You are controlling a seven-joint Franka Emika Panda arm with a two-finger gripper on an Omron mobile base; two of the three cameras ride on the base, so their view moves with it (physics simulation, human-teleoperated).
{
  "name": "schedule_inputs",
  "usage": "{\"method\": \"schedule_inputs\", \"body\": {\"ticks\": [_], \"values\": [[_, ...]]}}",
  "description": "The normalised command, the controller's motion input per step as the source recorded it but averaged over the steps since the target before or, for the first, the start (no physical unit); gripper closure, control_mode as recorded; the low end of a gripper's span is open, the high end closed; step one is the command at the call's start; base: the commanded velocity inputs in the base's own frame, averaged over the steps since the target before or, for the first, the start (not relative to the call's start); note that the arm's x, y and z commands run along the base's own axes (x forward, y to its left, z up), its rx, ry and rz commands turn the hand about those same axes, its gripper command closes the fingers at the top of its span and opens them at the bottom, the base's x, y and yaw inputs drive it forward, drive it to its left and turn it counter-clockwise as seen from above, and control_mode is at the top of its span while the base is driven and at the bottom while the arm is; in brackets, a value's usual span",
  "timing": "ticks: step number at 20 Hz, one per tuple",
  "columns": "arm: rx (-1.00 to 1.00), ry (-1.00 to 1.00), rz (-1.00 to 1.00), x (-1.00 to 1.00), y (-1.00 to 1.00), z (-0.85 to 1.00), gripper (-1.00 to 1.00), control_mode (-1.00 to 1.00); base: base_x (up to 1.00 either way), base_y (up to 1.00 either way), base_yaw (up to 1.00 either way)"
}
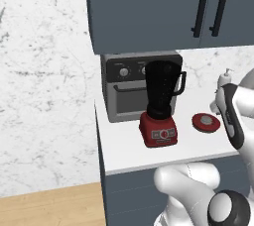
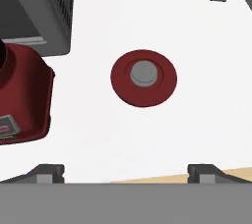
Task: Close the lid blender by securely placing the lid on top.
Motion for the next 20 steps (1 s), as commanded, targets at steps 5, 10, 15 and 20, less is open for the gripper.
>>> {"method": "schedule_inputs", "body": {"ticks": [5,10,15,20], "values": [[0.00,0.00,-0.07,0.26,-0.37,-0.20,-1.00,-1.00,0.00,0.00,0.00],[0.00,0.00,-0.01,0.24,-0.23,-0.12,-1.00,-1.00,0.00,0.00,0.00],[0.00,0.00,0.00,0.24,-0.01,-0.10,-1.00,-1.00,0.00,0.00,0.00],[0.00,0.01,0.00,0.33,0.00,-0.15,-1.00,-1.00,0.00,0.00,0.00]]}}
